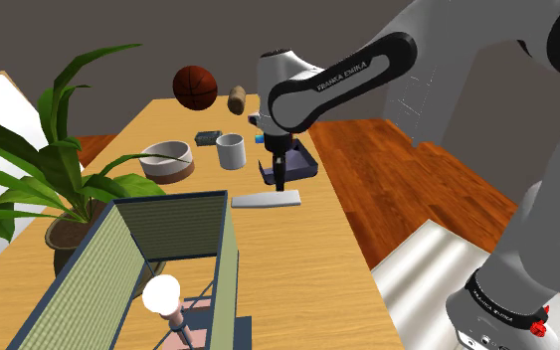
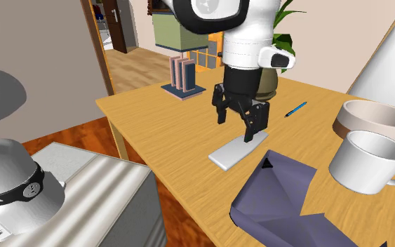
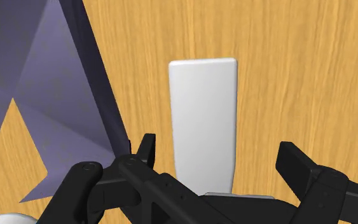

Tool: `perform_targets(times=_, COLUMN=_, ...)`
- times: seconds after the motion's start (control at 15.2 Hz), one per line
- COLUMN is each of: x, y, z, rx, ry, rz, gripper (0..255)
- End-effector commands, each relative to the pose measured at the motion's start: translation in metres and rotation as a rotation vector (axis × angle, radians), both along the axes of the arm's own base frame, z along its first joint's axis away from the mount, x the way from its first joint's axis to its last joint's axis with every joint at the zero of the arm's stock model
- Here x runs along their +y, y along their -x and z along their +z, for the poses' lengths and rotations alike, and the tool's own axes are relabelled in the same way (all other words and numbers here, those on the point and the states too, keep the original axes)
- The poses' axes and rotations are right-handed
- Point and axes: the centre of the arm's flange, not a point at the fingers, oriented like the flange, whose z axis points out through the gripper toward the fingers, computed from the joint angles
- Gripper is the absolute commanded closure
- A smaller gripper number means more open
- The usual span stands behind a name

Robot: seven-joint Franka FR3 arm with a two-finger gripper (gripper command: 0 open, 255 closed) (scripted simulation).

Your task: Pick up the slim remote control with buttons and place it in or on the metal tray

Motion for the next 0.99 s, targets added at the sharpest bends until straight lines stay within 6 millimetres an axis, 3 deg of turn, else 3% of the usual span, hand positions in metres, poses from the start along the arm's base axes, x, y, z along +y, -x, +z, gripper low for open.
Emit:
perform_targets(times=0.0, x=0.017, y=-0.013, z=-0.016, rx=-0.005, ry=0.000, rz=0.050, gripper=0)
perform_targets(times=0.2, x=0.042, y=-0.026, z=-0.032, rx=-0.011, ry=-0.001, rz=0.111, gripper=0)
perform_targets(times=0.66, x=0.042, y=-0.026, z=-0.069, rx=-0.011, ry=-0.001, rz=0.111, gripper=0)
perform_targets(times=0.92, x=0.041, y=-0.026, z=-0.072, rx=-0.011, ry=-0.001, rz=0.111, gripper=0)
